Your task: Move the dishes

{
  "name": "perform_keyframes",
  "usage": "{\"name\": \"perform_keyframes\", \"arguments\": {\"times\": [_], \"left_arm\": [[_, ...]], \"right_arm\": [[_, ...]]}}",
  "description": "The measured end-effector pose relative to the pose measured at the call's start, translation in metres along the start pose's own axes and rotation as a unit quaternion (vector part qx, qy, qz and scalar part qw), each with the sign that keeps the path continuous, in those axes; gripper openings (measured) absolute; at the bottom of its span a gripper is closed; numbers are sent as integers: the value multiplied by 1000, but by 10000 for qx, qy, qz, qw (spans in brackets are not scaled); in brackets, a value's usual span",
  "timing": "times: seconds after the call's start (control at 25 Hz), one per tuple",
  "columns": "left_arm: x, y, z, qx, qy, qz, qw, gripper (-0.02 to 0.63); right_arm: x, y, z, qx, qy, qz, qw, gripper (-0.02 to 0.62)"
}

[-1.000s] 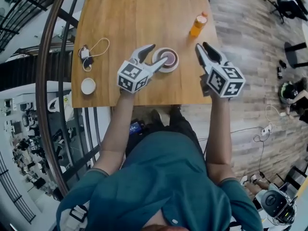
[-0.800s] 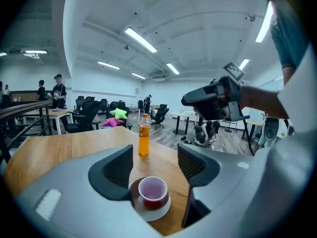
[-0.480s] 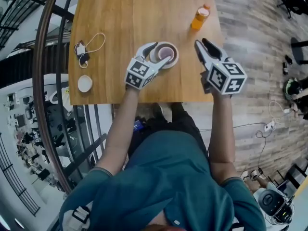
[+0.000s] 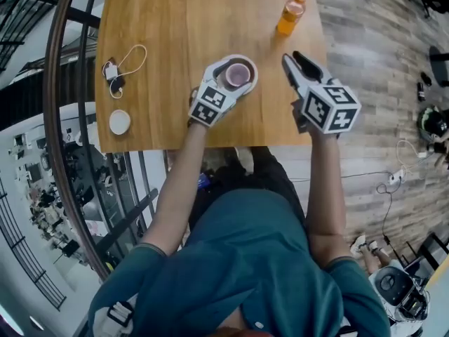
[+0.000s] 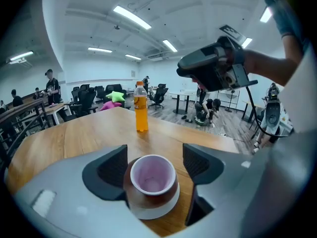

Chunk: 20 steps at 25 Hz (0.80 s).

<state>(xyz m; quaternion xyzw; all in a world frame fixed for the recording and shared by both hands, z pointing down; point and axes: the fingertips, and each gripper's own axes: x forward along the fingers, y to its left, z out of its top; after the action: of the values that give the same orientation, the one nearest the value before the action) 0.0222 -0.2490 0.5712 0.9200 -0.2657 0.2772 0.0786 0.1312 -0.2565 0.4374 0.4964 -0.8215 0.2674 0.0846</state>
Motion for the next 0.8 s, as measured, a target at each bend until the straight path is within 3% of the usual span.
{"name": "perform_keyframes", "arguments": {"times": [0.2, 0.44, 0.8], "left_arm": [[18, -3, -24, 359, 390, 75, 9986, 367], [31, -4, -42, 421, 752, 83, 9962, 377], [30, 6, -45, 385, 780, 174, 9961, 342]], "right_arm": [[4, -7, -7, 80, 64, 10, 9999, 97], [12, -15, -12, 144, 112, 42, 9998, 97], [21, -14, -17, 210, 179, 114, 9996, 97]]}}
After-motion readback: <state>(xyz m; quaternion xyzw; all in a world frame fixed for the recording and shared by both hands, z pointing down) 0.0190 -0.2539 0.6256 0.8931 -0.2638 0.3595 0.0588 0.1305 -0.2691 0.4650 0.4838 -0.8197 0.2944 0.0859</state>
